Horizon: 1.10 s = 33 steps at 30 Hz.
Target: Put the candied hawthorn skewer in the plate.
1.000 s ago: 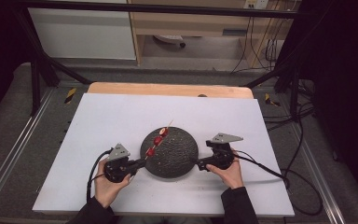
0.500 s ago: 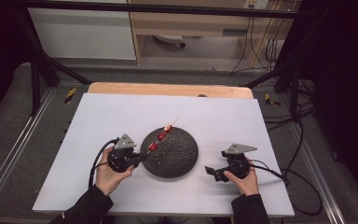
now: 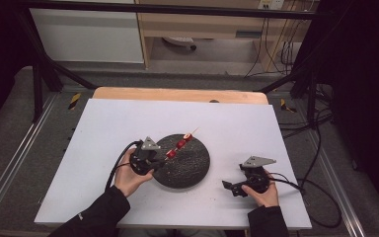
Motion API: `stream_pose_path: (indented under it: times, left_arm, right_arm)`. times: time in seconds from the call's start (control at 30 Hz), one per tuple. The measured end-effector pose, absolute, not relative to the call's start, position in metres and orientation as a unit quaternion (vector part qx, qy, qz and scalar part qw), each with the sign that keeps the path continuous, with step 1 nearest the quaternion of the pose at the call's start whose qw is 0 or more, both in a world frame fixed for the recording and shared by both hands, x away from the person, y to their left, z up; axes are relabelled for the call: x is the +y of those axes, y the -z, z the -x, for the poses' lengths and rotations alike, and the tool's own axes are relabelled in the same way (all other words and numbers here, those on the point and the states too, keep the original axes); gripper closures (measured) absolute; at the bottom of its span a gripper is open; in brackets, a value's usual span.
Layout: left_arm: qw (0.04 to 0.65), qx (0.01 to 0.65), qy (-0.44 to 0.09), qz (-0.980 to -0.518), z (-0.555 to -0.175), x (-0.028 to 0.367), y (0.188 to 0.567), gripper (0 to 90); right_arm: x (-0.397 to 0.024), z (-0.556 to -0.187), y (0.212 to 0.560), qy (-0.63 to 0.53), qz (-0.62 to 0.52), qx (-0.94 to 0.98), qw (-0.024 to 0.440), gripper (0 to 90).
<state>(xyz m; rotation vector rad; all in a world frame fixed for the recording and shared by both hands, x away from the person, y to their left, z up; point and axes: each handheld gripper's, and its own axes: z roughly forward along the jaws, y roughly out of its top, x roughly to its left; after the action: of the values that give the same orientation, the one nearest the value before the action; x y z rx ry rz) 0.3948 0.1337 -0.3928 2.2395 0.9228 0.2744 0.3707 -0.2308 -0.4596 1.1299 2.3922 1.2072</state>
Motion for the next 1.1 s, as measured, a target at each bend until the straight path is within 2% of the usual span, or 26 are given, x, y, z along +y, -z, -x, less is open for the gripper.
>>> stream_pose_path:
  times: [0.67,1.1]
  left_arm:
    - [0.266,0.362,-0.109,-0.887,-0.405,0.113,0.411,88.5]
    - [0.239,0.352,-0.117,-0.897,-0.403,0.107,0.419,88.1]
  right_arm:
    - [-0.239,-0.366,0.456,-0.418,-0.383,0.815,0.120,0.6]
    - [-0.239,-0.367,0.456,-0.417,-0.384,0.815,0.121,0.5]
